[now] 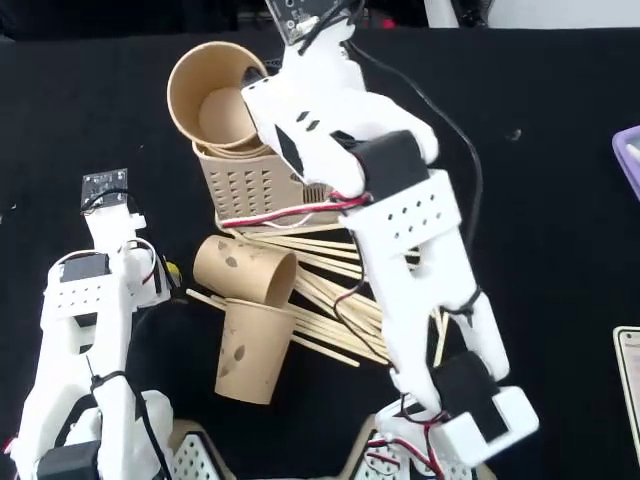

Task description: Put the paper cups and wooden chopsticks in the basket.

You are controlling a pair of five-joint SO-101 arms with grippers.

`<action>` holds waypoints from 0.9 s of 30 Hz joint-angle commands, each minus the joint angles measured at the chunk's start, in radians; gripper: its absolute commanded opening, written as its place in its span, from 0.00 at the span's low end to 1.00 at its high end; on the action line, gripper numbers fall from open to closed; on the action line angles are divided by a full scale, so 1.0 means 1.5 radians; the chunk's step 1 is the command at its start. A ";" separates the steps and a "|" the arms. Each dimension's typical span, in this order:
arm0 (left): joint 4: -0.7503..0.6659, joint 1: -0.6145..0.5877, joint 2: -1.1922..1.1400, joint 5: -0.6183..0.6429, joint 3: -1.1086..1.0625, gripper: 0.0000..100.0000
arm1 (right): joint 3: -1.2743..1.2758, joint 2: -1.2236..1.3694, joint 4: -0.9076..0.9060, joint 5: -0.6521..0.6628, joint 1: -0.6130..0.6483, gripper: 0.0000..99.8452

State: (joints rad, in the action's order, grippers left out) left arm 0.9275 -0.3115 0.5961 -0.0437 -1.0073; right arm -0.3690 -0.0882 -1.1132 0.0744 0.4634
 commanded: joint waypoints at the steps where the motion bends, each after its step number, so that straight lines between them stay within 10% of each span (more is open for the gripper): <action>1: -0.006 -0.006 0.016 0.003 0.005 0.23 | -0.021 0.004 0.019 0.000 0.005 0.01; 27: -0.007 -0.006 0.016 0.002 0.005 0.23 | -0.070 -0.057 -0.033 0.000 0.006 0.21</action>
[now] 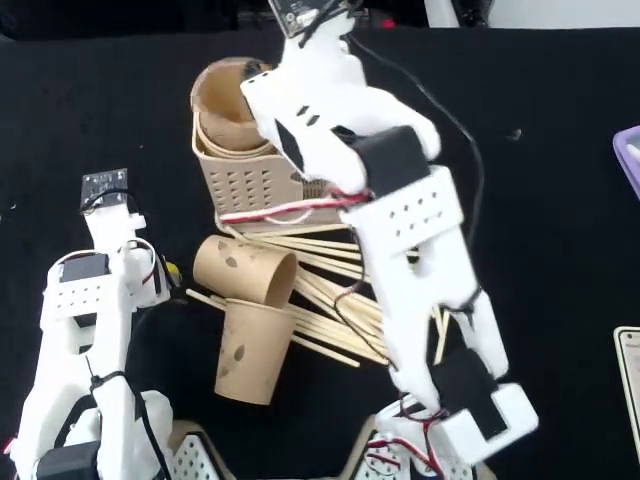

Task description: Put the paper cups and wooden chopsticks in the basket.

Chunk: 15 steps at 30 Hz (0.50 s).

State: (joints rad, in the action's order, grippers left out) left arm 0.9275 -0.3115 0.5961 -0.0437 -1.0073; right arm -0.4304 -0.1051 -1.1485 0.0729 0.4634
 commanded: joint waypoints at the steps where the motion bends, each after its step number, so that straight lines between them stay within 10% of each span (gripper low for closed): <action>1: -0.008 -0.006 0.016 0.002 0.005 0.23 | -0.025 -0.044 -0.011 0.001 0.006 0.21; 15: -0.005 -0.006 0.016 0.002 0.004 0.23 | -0.041 -0.108 -0.254 0.003 0.010 0.21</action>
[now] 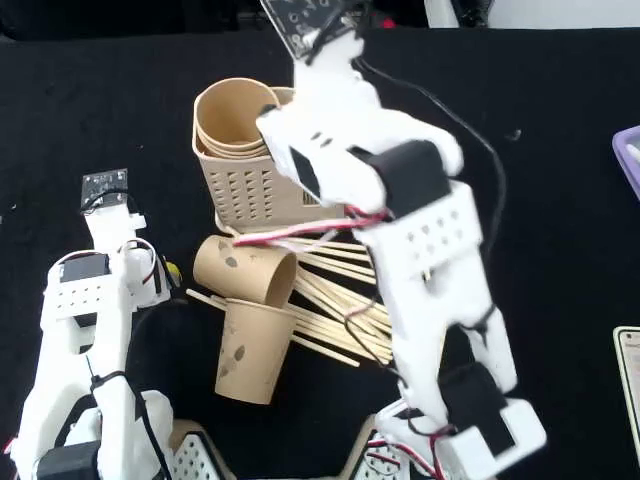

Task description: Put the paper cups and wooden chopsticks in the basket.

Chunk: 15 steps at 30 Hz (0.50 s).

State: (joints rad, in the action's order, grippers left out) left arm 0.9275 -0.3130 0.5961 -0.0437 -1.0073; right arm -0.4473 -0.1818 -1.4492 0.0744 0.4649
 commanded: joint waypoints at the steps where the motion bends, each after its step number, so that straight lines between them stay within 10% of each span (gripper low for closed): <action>1: -0.005 -0.005 0.016 0.002 0.004 0.23 | -0.029 -0.068 -0.083 0.002 0.009 0.21; 8: -0.008 -0.005 0.016 0.002 0.004 0.23 | 0.094 -0.125 -0.206 0.052 0.100 0.21; 15: -0.006 -0.006 0.016 0.001 0.004 0.23 | 0.516 -0.204 -0.021 0.168 0.184 0.21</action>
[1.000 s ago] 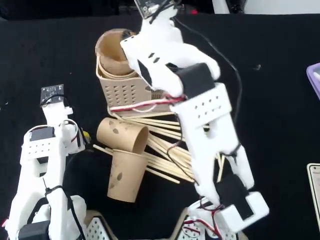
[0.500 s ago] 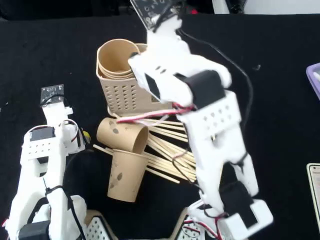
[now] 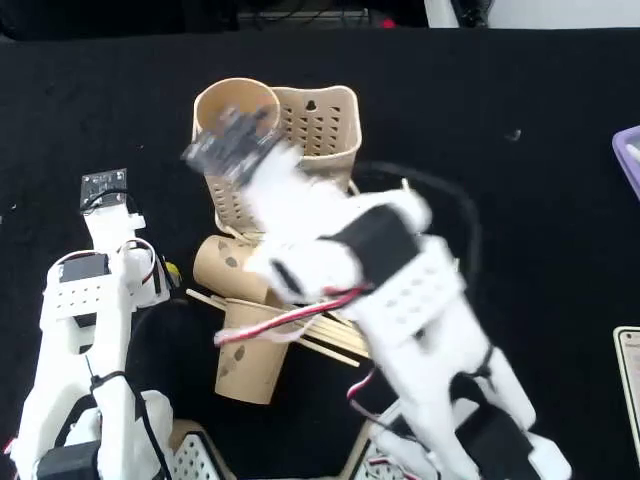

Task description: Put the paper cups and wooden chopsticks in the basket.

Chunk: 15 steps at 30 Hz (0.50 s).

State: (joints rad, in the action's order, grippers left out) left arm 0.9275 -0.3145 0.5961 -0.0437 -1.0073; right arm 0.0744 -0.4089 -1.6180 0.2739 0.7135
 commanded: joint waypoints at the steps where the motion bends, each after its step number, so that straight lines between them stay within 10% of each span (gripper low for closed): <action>1: -0.006 -0.008 0.016 0.001 0.004 0.23 | 0.218 -0.069 0.123 0.043 0.018 0.21; 15: -0.011 -0.050 0.016 0.005 0.010 0.23 | 0.512 -0.191 0.263 0.152 0.080 0.28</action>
State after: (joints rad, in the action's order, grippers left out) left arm 0.9214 -0.3775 0.5961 -0.0437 -1.0073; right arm 0.8278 -0.6559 -1.2298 0.4534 0.7748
